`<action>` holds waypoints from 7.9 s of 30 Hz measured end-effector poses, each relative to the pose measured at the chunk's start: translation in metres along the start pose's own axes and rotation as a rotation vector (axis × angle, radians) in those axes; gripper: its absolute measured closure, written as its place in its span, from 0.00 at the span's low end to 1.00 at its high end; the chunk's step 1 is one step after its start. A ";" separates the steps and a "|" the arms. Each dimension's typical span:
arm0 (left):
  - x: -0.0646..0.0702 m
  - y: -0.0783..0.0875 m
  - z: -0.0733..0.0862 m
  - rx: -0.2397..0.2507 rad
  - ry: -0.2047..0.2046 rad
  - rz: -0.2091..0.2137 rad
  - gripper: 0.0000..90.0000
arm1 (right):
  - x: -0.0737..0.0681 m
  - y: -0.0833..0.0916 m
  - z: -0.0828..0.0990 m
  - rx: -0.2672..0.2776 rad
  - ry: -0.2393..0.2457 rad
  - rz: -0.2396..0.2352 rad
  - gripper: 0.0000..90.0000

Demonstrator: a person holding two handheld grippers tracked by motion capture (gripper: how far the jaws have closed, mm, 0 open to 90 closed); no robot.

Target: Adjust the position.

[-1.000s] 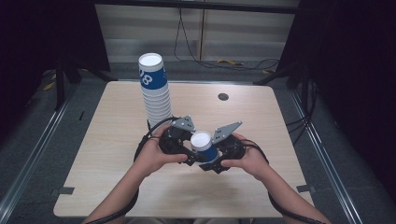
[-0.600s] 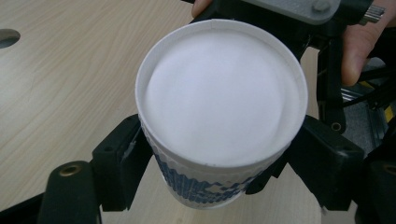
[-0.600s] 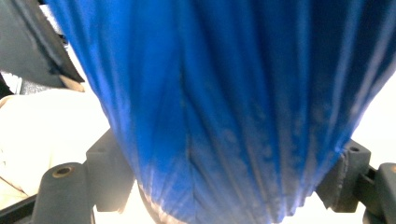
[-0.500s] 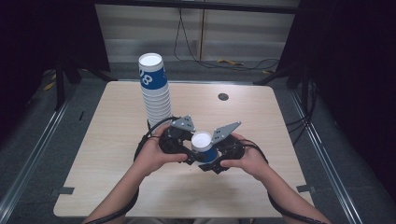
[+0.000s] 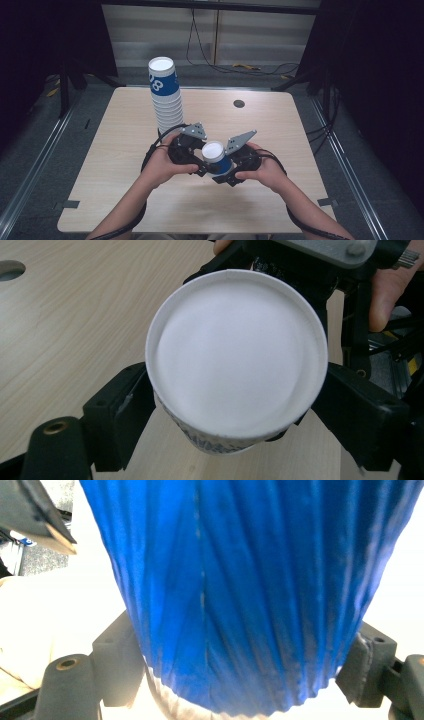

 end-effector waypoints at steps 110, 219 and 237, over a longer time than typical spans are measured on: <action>-0.014 0.019 0.007 0.048 0.056 0.053 0.33 | -0.002 0.000 0.003 0.124 -0.043 -0.006 0.15; -0.016 0.005 0.039 -0.227 -0.048 -0.064 0.27 | 0.002 0.017 0.008 -0.066 0.060 0.040 0.31; -0.014 0.001 0.039 -0.300 -0.092 -0.080 0.27 | 0.002 0.015 0.006 -0.169 0.115 0.033 0.31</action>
Point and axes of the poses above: each handheld gripper's, and its own axes: y roughly backward along the jaws, z roughly out of its underside, x roughly to its right, the point moved 5 cm from there along -y, roughly forward along the jaws, and after that the axes turned 7 degrees about y, right-handed, at the moved point
